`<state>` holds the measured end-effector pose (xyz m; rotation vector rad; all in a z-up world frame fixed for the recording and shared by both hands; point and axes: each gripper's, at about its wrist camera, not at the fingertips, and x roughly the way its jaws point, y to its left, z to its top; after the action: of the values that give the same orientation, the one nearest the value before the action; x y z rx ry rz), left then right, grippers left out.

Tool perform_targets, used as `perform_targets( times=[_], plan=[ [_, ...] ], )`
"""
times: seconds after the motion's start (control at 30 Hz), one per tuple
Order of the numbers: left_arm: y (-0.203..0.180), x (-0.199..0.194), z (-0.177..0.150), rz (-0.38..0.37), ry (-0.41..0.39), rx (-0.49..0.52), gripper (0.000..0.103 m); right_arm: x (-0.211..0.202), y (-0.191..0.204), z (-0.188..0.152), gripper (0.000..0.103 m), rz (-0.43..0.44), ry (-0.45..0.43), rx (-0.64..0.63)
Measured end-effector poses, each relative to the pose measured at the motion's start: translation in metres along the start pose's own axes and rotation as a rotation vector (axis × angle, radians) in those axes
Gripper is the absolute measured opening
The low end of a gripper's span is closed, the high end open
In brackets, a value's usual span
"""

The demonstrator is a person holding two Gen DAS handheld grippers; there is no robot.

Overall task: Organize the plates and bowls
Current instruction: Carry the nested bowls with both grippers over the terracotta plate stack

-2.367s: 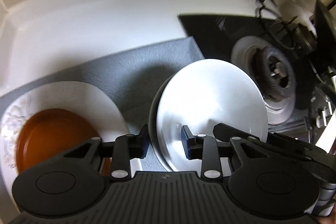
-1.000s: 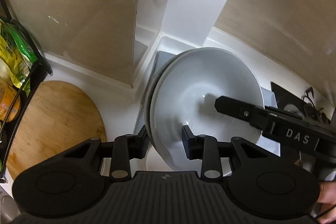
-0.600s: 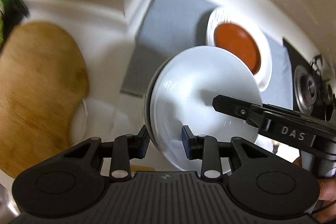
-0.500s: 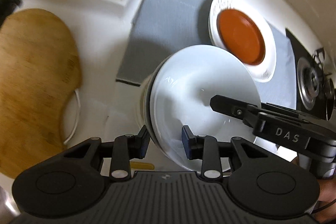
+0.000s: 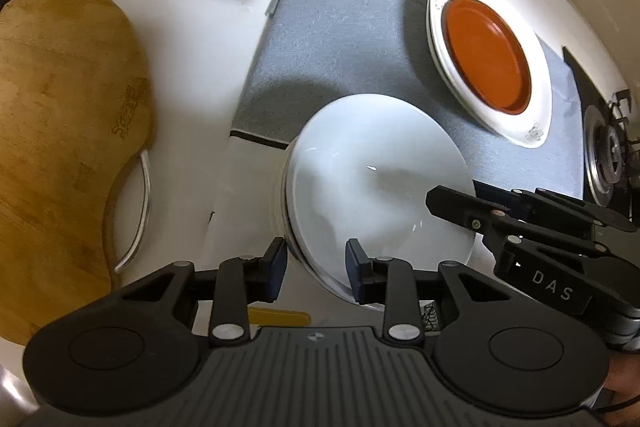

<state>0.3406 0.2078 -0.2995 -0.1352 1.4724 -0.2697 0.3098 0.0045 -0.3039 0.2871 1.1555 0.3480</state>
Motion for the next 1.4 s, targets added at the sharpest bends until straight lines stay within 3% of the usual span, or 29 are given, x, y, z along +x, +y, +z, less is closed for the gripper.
perform_targets(
  times=[0.4, 0.6, 0.73, 0.93, 1.1, 1.23, 1.27, 1.4],
  plan=[
    [0.002, -0.03, -0.001, -0.013, -0.065, 0.037, 0.032, -0.019, -0.003, 0.002, 0.031, 0.034, -0.006, 0.009],
    [0.004, -0.024, -0.005, -0.03, -0.038, 0.04, 0.033, -0.024, -0.007, -0.006, 0.033, 0.049, 0.017, 0.005],
    [0.005, -0.02, -0.006, -0.036, -0.038, 0.038, 0.034, -0.024, -0.009, -0.011, 0.028, 0.088, 0.01, 0.004],
    [0.007, -0.01, -0.006, -0.042, -0.026, 0.018, 0.034, -0.019, -0.003, -0.014, 0.026, 0.066, -0.008, -0.051],
    [0.014, -0.007, -0.005, -0.046, -0.047, -0.006, 0.042, -0.015, -0.002, -0.015, 0.027, 0.054, -0.029, -0.096],
    [0.024, 0.004, -0.005, -0.04, -0.057, -0.043, 0.06, -0.013, 0.014, -0.018, 0.028, -0.017, -0.055, -0.243],
    [0.027, 0.006, -0.005, -0.044, -0.057, -0.049, 0.062, -0.011, 0.015, -0.018, 0.028, -0.026, -0.057, -0.25],
    [0.035, 0.017, 0.0, -0.071, -0.038, -0.069, 0.067, -0.002, -0.003, -0.012, 0.053, 0.02, -0.017, -0.121]
  ],
)
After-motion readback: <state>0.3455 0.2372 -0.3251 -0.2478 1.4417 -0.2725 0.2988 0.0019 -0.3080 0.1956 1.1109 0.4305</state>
